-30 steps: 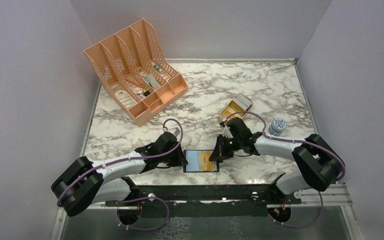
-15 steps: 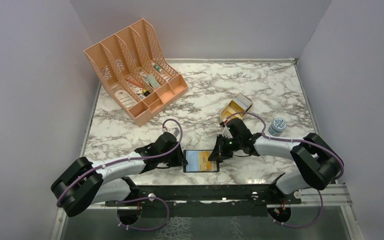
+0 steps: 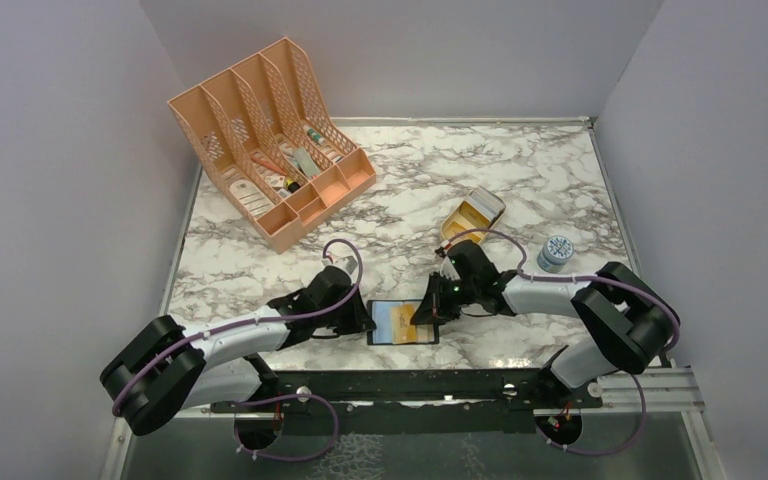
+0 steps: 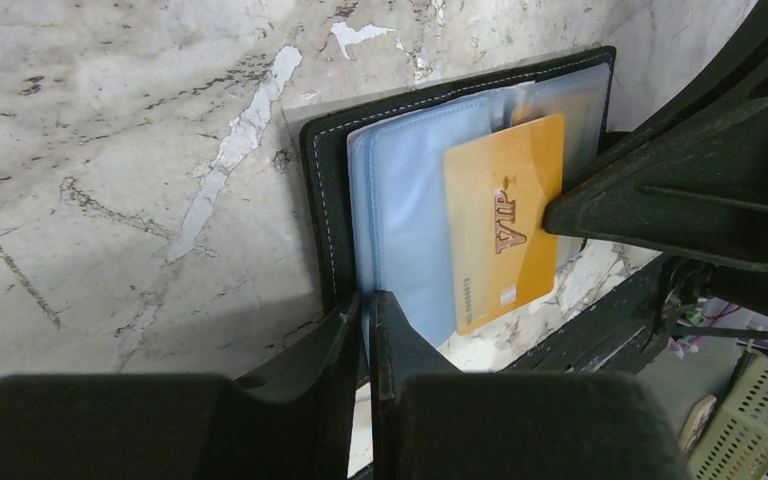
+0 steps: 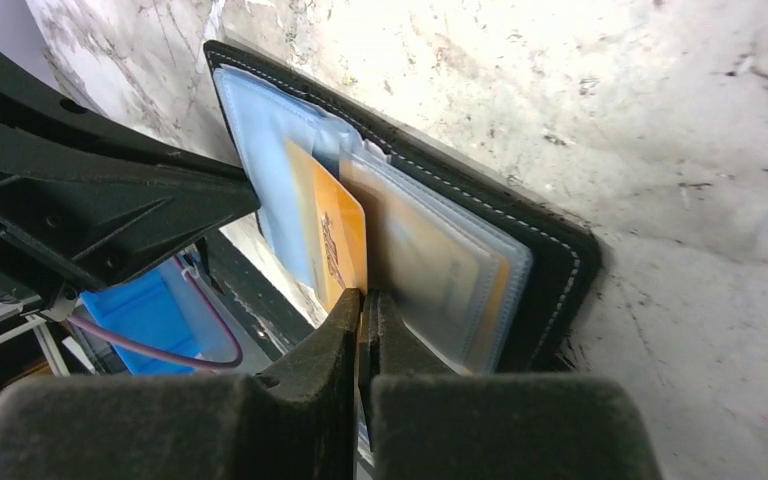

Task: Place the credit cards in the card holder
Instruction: Insert the credit card into the card holder.

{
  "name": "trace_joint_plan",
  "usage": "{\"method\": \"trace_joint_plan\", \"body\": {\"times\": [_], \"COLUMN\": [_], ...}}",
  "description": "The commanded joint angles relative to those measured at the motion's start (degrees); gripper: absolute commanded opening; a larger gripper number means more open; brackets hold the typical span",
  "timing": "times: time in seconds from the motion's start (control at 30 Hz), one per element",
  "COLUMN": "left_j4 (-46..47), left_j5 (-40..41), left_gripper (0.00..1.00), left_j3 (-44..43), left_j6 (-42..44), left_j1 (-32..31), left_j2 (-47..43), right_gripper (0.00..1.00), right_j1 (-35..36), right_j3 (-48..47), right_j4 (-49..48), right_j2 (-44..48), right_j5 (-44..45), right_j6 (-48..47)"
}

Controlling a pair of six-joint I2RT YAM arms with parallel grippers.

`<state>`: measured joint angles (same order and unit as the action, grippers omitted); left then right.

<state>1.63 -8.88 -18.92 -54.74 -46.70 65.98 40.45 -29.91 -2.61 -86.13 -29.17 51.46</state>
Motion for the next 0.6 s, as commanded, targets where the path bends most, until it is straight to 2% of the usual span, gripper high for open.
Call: {"method": "trace_joint_plan", "body": {"times": [0.0, 0.27, 0.57], "left_j4": [2.1, 3.1, 3.4], "left_j5": [-3.3, -3.7, -3.8], "left_gripper": [0.11, 0.1, 0.1], "left_j3": [1.9, 2.8, 3.3], "left_j6": [-1.8, -2.5, -2.7], "left_j1": [-0.3, -0.5, -0.5], "left_j2": [-0.2, -0.6, -0.4], "right_gripper": [0.01, 0.01, 0.01], "right_j1": [1.7, 3.0, 3.0], "right_j3": [0.1, 0.4, 1.7], "right_j4": [-3.4, -5.6, -1.4], "right_j2": [-1.4, -1.0, 5.3], "right_j5": [3.1, 6.1, 12.4], "right_j6": [2.4, 5.0, 4.9]}}
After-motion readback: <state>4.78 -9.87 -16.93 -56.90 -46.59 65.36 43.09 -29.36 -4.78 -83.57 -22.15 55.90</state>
